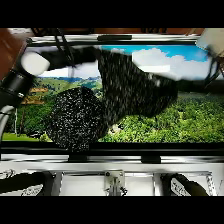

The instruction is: Fold the shirts.

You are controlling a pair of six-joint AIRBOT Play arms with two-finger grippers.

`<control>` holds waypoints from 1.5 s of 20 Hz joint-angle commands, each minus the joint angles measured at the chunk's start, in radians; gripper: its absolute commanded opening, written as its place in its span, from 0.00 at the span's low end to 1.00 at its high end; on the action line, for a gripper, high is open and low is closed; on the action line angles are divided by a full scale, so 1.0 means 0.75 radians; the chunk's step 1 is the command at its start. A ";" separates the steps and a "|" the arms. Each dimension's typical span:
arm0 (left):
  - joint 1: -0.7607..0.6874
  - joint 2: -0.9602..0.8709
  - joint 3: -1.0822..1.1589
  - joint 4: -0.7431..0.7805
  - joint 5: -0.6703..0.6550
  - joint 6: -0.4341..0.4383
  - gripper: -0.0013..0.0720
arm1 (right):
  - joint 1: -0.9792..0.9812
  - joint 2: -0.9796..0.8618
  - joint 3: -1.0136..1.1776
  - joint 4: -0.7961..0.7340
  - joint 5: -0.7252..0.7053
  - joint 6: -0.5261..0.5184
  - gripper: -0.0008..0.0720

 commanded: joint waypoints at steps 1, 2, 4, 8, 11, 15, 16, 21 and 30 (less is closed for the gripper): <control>0.012 0.015 0.519 -0.001 0.145 0.038 0.09 | 0.001 0.010 0.600 0.446 -0.252 -0.137 0.11; -0.001 0.051 0.576 -0.001 0.231 0.064 0.09 | 0.001 0.010 0.743 0.462 -0.286 -0.146 0.11; -0.007 0.195 0.519 0.001 0.403 0.154 0.09 | 0.001 0.012 0.952 0.427 -0.288 -0.143 0.11; 0.105 0.490 0.263 0.081 0.132 0.194 0.09 | 0.001 0.084 0.991 0.260 -0.065 -0.034 0.11; 0.164 0.543 0.116 0.252 -0.420 0.148 0.09 | 0.001 0.076 0.883 0.030 0.425 0.189 0.11; 0.158 0.509 -0.352 0.310 -0.712 -0.023 0.09 | 0.129 0.068 0.343 -0.072 0.796 0.310 0.11; 0.149 0.509 -0.514 0.310 -0.683 -0.053 0.09 | 0.215 0.068 0.189 -0.079 0.808 0.274 0.11; 0.095 0.520 -1.131 0.251 -0.626 -0.149 0.09 | 0.622 0.067 -0.445 -0.379 0.586 0.273 0.11; -0.038 0.534 -1.323 0.250 -0.627 -0.070 0.09 | 0.698 0.067 -0.569 -0.792 0.486 0.458 0.72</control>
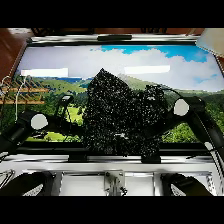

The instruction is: Fold the shirts.

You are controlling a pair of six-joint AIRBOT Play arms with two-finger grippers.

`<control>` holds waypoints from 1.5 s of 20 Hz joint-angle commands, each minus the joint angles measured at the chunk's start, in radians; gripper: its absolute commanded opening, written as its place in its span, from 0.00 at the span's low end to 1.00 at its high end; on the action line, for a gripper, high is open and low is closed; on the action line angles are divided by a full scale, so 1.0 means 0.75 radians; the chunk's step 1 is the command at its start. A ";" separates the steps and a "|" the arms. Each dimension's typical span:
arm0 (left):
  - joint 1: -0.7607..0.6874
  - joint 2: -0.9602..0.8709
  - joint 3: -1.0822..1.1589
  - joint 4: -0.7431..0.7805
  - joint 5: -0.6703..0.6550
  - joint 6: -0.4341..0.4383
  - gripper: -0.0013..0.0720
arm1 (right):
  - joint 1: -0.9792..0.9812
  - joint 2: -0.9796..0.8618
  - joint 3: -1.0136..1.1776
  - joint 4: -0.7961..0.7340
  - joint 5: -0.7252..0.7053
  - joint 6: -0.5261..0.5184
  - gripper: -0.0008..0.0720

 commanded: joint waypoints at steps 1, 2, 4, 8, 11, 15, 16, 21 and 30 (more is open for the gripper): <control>-0.035 0.001 -0.035 -0.001 -0.004 0.040 0.09 | 0.016 0.001 -0.017 -0.091 0.019 0.121 0.72; -0.035 0.001 -0.036 -0.001 0.006 0.085 0.09 | 0.017 0.002 0.010 -0.089 0.045 0.162 0.72; -0.035 0.001 -0.051 0.017 0.061 0.128 0.09 | 0.073 0.016 0.107 -0.079 0.031 0.209 0.72; -0.035 0.001 -0.089 0.018 0.093 0.135 0.09 | 0.369 -0.027 0.176 -0.129 -0.175 0.378 0.72; -0.035 0.002 -0.123 0.018 0.091 0.121 0.09 | 0.473 -0.218 0.177 -0.131 -0.231 0.470 0.73; -0.035 0.020 -0.133 0.014 0.097 0.122 0.09 | 0.472 -0.364 0.177 -0.114 -0.393 0.556 0.73; -0.035 0.024 -0.133 0.014 0.103 0.125 0.09 | 0.472 -0.385 0.177 -0.130 -0.417 0.596 0.73; -0.035 0.023 -0.136 0.014 0.191 0.126 0.09 | 0.472 -0.460 0.177 -0.060 -0.432 0.660 0.73; -0.035 0.028 -0.136 0.014 0.268 0.141 0.09 | 0.474 -0.432 0.240 -0.116 -0.171 0.732 0.73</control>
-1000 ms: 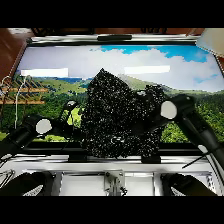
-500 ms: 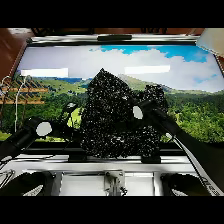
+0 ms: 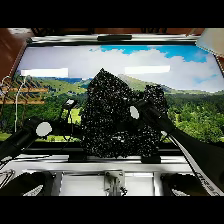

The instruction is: Fold the shirts.

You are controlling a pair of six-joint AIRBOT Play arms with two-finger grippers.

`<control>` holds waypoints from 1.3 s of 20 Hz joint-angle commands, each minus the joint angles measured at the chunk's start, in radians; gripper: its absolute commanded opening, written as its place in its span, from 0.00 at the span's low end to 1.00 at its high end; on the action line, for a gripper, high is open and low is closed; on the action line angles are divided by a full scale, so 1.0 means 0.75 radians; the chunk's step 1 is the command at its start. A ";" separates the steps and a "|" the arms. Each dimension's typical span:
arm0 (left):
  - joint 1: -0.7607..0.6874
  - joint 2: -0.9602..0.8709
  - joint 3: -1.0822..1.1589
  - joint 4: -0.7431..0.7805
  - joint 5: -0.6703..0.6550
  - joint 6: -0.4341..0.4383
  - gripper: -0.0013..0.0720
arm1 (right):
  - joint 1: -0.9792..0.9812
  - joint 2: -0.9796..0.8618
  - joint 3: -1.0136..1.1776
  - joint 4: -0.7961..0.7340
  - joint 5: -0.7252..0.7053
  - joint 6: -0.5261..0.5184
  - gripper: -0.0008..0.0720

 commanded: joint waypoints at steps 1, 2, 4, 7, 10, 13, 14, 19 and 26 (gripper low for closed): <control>0.000 0.011 0.001 0.001 0.018 0.038 0.09 | 0.001 0.045 0.071 -0.031 0.241 0.011 0.73; 0.000 0.018 0.002 0.006 0.018 0.055 0.09 | 0.001 0.076 0.096 -0.113 0.322 0.025 0.73; 0.000 0.031 0.002 0.020 0.021 0.054 0.09 | -0.027 0.129 0.107 -0.281 0.495 0.069 0.73; 0.001 0.033 0.002 0.021 0.023 0.054 0.09 | -0.175 0.138 0.094 -0.304 0.669 0.029 0.85; 0.000 0.033 0.002 0.020 0.020 0.049 0.09 | -0.285 0.118 0.072 -0.262 0.543 0.015 0.85; 0.000 0.038 0.008 0.000 -0.022 0.049 0.09 | -0.289 0.078 0.072 -0.258 0.405 -0.084 0.85; 0.000 0.039 0.016 0.000 -0.055 0.049 0.09 | -0.289 0.061 0.072 -0.253 0.373 -0.123 0.85; 0.000 0.038 0.047 0.000 -0.116 0.041 0.09 | -0.290 -0.070 0.072 -0.137 0.304 -0.350 0.85; 0.000 0.038 0.049 -0.001 -0.124 -0.011 0.09 | -0.289 -0.037 0.073 -0.119 0.410 -0.299 0.85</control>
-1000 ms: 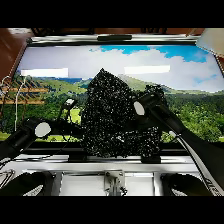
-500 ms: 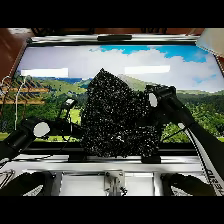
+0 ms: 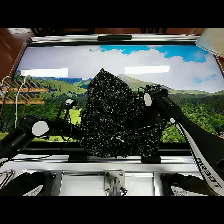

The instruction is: Fold the shirts.

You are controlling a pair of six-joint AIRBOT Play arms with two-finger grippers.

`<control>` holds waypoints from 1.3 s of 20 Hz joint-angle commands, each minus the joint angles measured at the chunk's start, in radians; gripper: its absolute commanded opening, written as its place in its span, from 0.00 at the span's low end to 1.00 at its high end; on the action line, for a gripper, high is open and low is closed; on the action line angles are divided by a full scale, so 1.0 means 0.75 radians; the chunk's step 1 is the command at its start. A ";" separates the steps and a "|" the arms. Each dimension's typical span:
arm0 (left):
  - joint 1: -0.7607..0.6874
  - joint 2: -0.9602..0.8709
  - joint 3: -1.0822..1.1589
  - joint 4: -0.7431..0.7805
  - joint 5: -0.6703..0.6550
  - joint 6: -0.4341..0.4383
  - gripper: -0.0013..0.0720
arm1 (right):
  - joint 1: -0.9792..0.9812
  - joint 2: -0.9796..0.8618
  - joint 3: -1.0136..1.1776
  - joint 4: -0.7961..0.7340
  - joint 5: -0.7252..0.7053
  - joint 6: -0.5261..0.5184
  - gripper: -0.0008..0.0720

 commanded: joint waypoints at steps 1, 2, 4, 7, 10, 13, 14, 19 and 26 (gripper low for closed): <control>-0.001 0.001 0.002 -0.001 -0.006 -0.011 0.09 | 0.000 0.067 0.000 0.038 0.051 0.070 0.84; -0.001 0.001 0.002 -0.001 -0.003 -0.011 0.09 | 0.000 0.095 0.000 0.087 0.054 0.098 0.84; -0.001 0.001 0.002 0.000 -0.002 -0.011 0.09 | 0.001 0.113 -0.001 0.170 0.085 0.155 0.84; -0.001 0.001 0.002 0.000 -0.002 -0.010 0.09 | 0.080 0.095 -0.002 0.071 0.066 0.258 0.84; -0.001 0.001 0.002 0.000 -0.002 -0.010 0.09 | 0.165 0.022 -0.002 0.058 0.034 0.280 0.84; -0.001 0.001 0.002 0.000 -0.004 -0.010 0.09 | 0.169 -0.066 -0.002 0.060 -0.019 0.319 0.84; -0.001 0.001 0.002 0.001 -0.004 -0.010 0.09 | 0.169 -0.084 -0.002 0.060 -0.016 0.319 0.84; -0.001 0.001 0.002 0.001 -0.003 -0.006 0.09 | 0.169 -0.101 -0.002 0.061 0.070 0.322 0.30; 0.000 0.001 0.098 0.001 -0.003 -0.006 0.09 | 0.170 0.168 0.113 -0.006 0.107 0.290 0.11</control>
